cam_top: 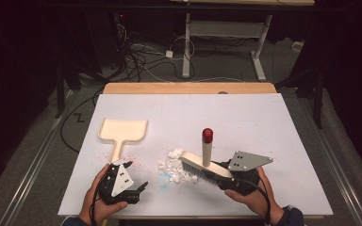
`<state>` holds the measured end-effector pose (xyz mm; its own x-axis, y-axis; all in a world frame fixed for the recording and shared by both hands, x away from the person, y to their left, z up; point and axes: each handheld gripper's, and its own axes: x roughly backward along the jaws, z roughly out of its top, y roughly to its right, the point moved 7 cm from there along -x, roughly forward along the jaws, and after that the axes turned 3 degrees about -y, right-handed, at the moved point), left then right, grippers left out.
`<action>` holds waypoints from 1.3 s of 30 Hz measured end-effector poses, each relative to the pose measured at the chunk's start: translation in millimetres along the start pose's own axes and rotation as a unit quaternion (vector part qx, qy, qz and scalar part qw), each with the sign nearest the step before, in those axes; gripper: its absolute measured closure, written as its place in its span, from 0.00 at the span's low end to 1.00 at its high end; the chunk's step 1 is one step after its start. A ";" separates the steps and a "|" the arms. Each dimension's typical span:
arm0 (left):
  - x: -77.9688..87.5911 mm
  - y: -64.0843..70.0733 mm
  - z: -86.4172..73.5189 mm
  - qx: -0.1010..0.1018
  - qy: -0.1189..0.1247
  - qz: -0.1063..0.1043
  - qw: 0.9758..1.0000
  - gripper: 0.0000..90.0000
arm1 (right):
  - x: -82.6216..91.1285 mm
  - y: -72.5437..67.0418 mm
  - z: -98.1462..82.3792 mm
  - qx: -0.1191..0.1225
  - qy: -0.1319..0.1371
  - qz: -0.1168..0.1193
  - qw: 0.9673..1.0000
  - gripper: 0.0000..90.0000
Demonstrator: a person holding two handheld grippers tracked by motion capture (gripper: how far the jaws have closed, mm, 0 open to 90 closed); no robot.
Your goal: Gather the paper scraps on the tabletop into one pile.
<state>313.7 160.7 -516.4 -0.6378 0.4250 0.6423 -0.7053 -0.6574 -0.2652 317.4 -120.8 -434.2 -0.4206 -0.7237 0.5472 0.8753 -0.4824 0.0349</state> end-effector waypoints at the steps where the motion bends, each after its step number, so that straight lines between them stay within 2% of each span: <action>1: 1.2 -1.6 0.0 0.001 0.002 0.002 1.000 0.18 | -3.4 -4.0 0.8 0.003 0.002 0.009 1.000 0.75; 3: 4.7 -7.2 0.1 0.013 0.011 0.011 1.000 0.18 | -13.2 -12.8 1.8 0.007 0.003 0.027 1.000 0.75; 5: 9.0 -13.7 -0.5 0.024 0.019 0.023 0.999 0.18 | -25.5 -23.0 1.4 0.007 -0.001 0.055 0.998 0.75; 9: 18.6 -25.6 1.1 0.062 0.052 0.046 0.996 0.18 | -54.1 -37.9 -1.9 0.015 -0.012 0.094 0.995 0.75; 11: 20.6 -28.3 0.8 0.072 0.060 0.052 0.994 0.18 | -67.4 -41.8 -3.7 0.021 -0.014 0.106 0.994 0.75; 12: 20.3 -28.3 0.1 0.073 0.059 0.050 0.994 0.18 | -73.4 -43.1 -4.5 0.026 -0.014 0.110 0.994 0.76; 14: 17.2 -25.5 -1.5 0.069 0.052 0.043 0.995 0.18 | -82.3 -41.6 -4.1 0.036 -0.014 0.101 0.994 0.76; 17: 13.5 -21.6 -1.6 0.048 0.045 0.039 0.997 0.18 | -88.4 -30.3 -0.7 0.054 -0.012 0.082 0.995 0.76; 21: 10.9 -17.2 -2.2 0.039 0.036 0.030 0.998 0.18 | -91.1 -7.1 0.1 0.044 -0.008 0.058 0.997 0.75; 22: 10.4 -16.5 -2.3 0.038 0.035 0.029 0.998 0.18 | -90.1 -3.2 0.5 0.037 -0.004 0.057 0.998 0.75; 24: 9.8 -15.4 -2.4 0.036 0.032 0.026 0.999 0.18 | -86.0 4.1 2.1 0.036 0.001 0.040 0.999 0.76; 28: 7.9 -11.3 -2.9 0.032 0.023 0.019 0.999 0.18 | -68.5 10.0 8.5 0.032 0.019 0.037 0.999 0.75; 32: 6.7 -9.3 -2.6 0.024 0.018 0.019 0.999 0.18 | -39.6 11.4 16.8 0.035 0.037 0.029 0.998 0.75; 34: 6.6 -8.9 -2.4 0.022 0.018 0.019 0.999 0.18 | -23.6 14.9 18.1 0.037 0.045 0.016 0.998 0.75; 37: 6.3 -8.9 -2.4 0.020 0.016 0.019 0.999 0.18 | -0.1 24.2 15.8 0.023 0.052 -0.002 0.998 0.75; 39: 5.7 -8.6 -2.3 0.021 0.016 0.019 0.999 0.18 | 14.7 32.6 11.5 0.014 0.051 -0.023 0.998 0.75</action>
<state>315.4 170.2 -512.1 -0.6730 0.4188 0.6097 -0.6680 -0.6980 -0.2580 342.6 -141.5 -415.4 -0.4812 -0.7486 0.4561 0.8605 -0.5027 0.0826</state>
